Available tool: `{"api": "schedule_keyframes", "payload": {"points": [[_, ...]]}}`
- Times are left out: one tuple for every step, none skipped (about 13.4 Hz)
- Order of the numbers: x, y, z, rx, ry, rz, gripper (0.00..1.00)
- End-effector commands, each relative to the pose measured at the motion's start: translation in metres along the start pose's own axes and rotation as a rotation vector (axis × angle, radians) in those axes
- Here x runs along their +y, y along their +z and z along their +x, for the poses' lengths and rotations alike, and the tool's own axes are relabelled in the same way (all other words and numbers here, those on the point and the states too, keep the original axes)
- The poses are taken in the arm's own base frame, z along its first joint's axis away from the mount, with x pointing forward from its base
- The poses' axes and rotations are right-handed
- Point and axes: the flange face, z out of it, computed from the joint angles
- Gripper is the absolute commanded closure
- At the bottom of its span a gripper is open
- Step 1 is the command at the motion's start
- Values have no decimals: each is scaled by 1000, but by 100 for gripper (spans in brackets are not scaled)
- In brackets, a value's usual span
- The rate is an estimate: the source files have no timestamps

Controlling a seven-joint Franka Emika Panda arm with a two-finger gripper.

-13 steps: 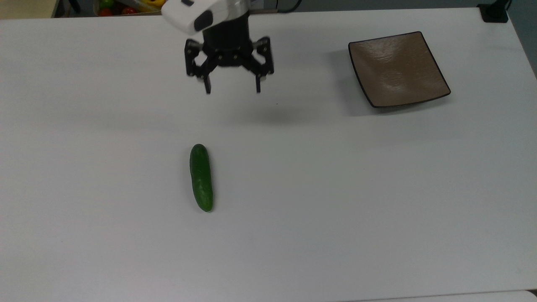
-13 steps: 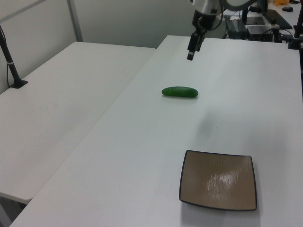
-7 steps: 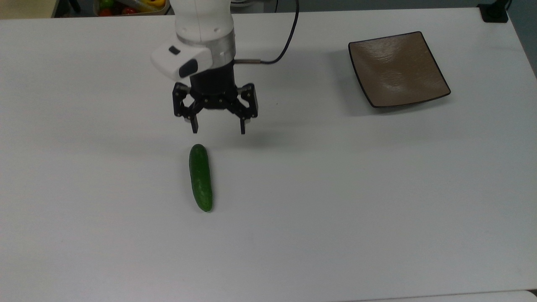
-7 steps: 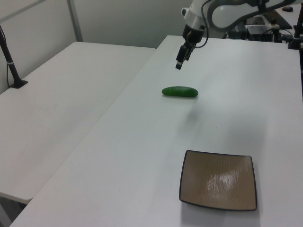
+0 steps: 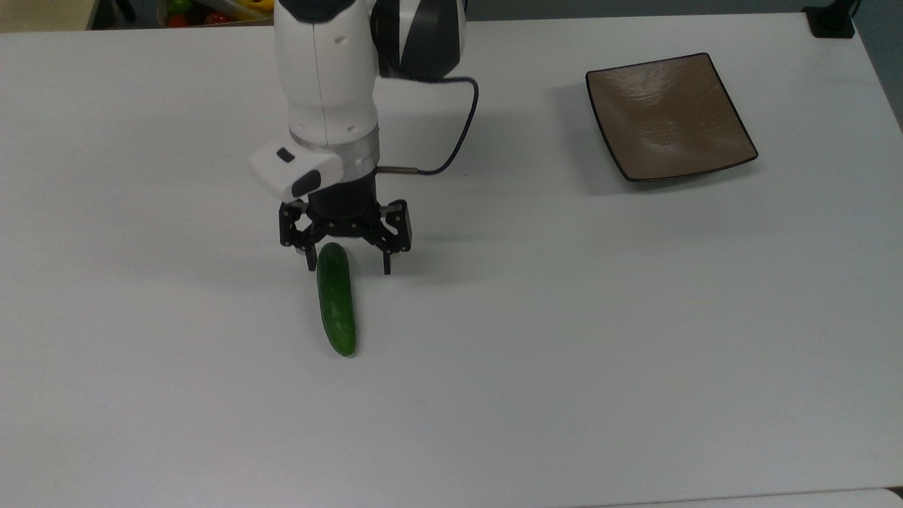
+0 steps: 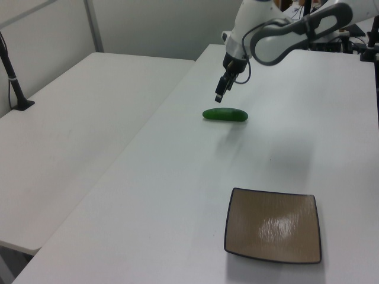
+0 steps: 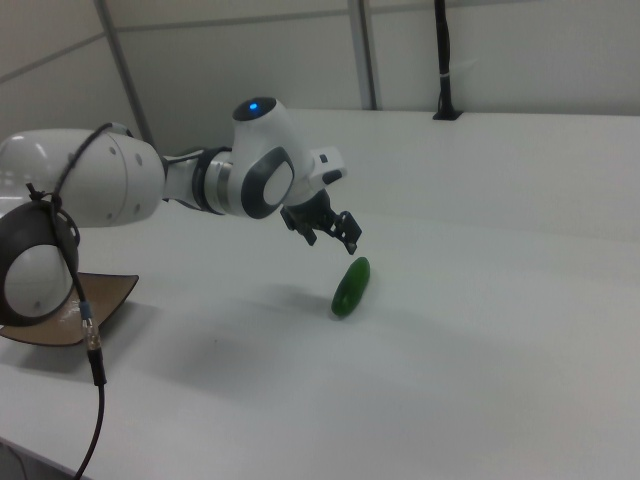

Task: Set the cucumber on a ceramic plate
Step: 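Move the open gripper over the green cucumber and lower it, then close the gripper around the middle of the cucumber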

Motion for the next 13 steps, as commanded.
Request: {"api": "schedule_keyframes", "payload": {"points": [[5, 33, 3, 8, -38, -33, 0], [8, 39, 6, 8, -39, -39, 0], [11, 51, 3, -5, -45, -48, 0], [15, 59, 2, -14, -56, -61, 0], [16, 69, 0, -25, -69, -73, 0], [17, 77, -3, -34, -82, -82, 0], [20, 84, -5, -33, -91, -89, 0], [20, 93, -7, -30, -107, -98, 0], [20, 96, -8, -29, -111, -100, 3], [20, 98, -9, -30, -112, -99, 11], [20, 99, -10, -35, -107, -97, 31], [20, 99, -10, -35, -99, -94, 46], [20, 97, -9, -31, -93, -92, 67]]}}
